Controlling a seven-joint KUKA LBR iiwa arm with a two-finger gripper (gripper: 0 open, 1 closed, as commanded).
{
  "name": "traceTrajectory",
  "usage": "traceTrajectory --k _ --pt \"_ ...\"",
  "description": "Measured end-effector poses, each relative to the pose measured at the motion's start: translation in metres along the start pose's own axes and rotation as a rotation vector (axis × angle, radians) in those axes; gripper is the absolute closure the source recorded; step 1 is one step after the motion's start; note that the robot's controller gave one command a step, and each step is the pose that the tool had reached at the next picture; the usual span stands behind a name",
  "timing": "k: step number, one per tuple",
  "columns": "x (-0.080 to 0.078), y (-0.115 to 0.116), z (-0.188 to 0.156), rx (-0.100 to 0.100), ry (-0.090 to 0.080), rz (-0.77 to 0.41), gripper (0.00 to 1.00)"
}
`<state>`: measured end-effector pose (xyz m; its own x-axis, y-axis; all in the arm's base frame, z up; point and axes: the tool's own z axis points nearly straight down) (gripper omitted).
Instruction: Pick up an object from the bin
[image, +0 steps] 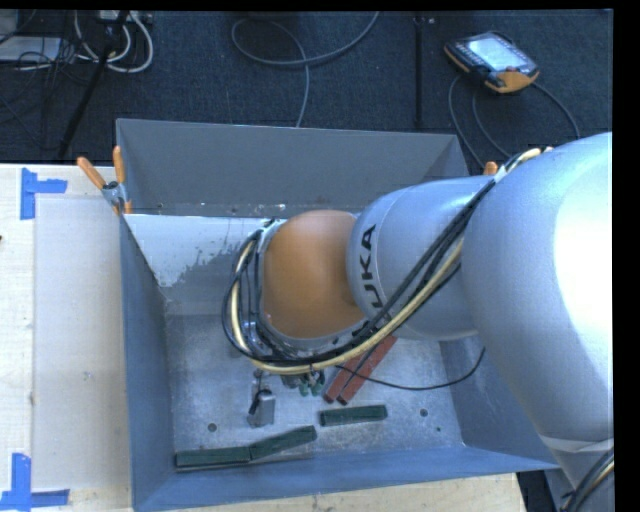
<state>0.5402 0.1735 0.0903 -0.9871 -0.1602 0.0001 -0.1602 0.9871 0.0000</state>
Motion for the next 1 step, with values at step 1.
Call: traceTrajectory --k 1 --pt "-0.0172 -0.0188 -0.0167 -0.001 0.004 0.005 0.00"
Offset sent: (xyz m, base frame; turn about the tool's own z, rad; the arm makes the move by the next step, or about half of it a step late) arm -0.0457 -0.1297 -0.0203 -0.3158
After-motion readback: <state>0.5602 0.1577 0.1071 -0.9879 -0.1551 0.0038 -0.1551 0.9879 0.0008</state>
